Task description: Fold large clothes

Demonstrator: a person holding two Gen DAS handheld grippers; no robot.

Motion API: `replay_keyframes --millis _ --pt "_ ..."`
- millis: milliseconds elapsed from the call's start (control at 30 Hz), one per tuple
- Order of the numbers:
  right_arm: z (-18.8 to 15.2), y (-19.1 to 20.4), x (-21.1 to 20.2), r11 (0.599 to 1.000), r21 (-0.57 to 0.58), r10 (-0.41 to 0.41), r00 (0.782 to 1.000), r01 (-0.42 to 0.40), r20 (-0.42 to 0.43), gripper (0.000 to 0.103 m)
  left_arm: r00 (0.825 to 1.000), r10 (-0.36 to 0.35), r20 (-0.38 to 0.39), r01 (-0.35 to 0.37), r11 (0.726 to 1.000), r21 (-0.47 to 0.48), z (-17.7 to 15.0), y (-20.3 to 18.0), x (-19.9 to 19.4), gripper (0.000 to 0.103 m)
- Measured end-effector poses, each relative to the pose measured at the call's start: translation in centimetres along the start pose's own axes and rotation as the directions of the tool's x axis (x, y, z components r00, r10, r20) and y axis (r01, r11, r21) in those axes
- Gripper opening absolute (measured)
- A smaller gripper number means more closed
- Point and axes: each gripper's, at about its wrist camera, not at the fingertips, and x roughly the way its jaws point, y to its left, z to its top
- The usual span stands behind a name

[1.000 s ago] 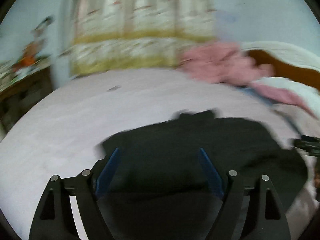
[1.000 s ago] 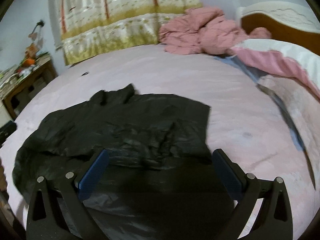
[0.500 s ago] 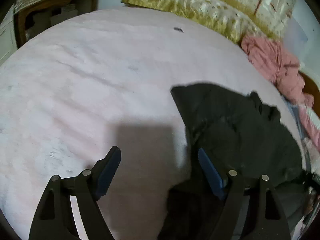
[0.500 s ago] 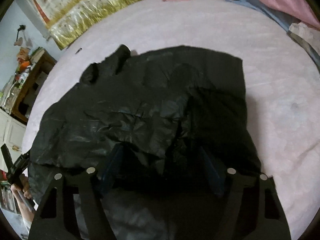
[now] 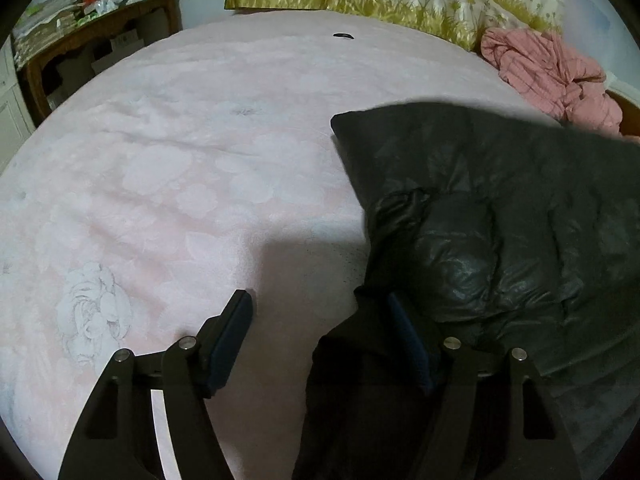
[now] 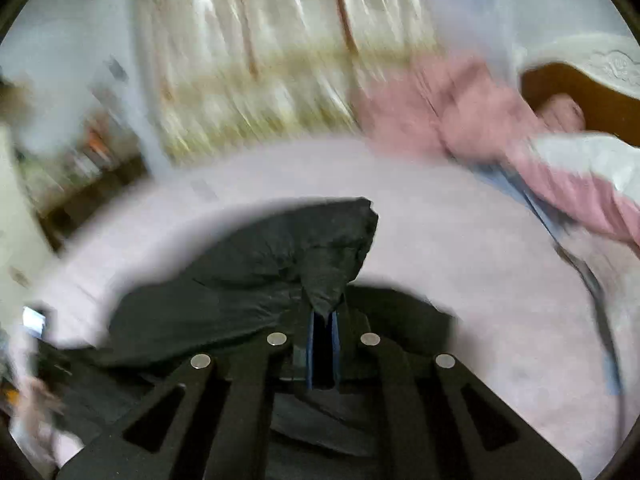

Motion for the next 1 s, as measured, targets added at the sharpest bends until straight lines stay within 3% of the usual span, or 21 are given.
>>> replay_keyframes --millis 33,100,433,533,600,667,767,867,1000 --pt "-0.9 -0.3 2.5 0.998 -0.011 -0.056 0.994 0.056 -0.096 0.006 1.000 0.012 0.003 -0.012 1.000 0.008 -0.1 -0.2 0.0 0.072" --pt "-2.3 -0.7 4.7 0.996 -0.026 -0.087 0.983 0.084 -0.159 0.006 0.999 0.037 0.014 -0.038 0.999 0.026 -0.1 -0.7 0.0 0.072" --pt "-3.9 -2.0 5.3 0.994 -0.025 -0.109 0.979 0.106 -0.172 0.011 0.997 0.026 0.075 -0.030 0.998 0.050 -0.2 -0.7 -1.3 0.072" --pt "-4.3 -2.2 4.5 0.987 -0.034 -0.163 0.977 0.160 -0.137 0.023 0.990 0.020 0.138 -0.032 0.996 0.082 -0.2 -1.2 -3.3 0.072" --pt "-4.3 -2.4 3.5 0.977 -0.040 -0.212 0.972 0.209 -0.101 0.054 0.984 0.002 0.176 -0.021 0.994 0.103 -0.2 -1.6 -4.7 0.072" --pt "-4.5 -2.7 1.9 0.978 -0.027 -0.210 0.976 0.208 -0.058 0.066 0.979 -0.024 0.202 0.000 0.993 0.117 -0.4 -1.8 -6.2 0.074" --pt "-5.3 -3.2 -0.6 0.986 0.017 -0.168 0.985 0.169 -0.032 0.070 0.976 -0.053 0.212 0.036 0.996 0.083 -1.1 -1.4 -8.6 0.088" --pt "-7.2 -3.9 -3.5 0.982 0.091 -0.167 0.986 0.165 0.016 0.093 0.966 -0.129 0.223 0.120 0.991 0.053 -2.3 -1.1 -10.4 0.088" --pt "-9.9 -4.2 -4.9 0.973 0.117 -0.201 0.979 0.197 0.021 0.095 0.975 -0.151 0.164 0.139 0.987 0.084 -3.8 -1.7 -9.7 0.088"
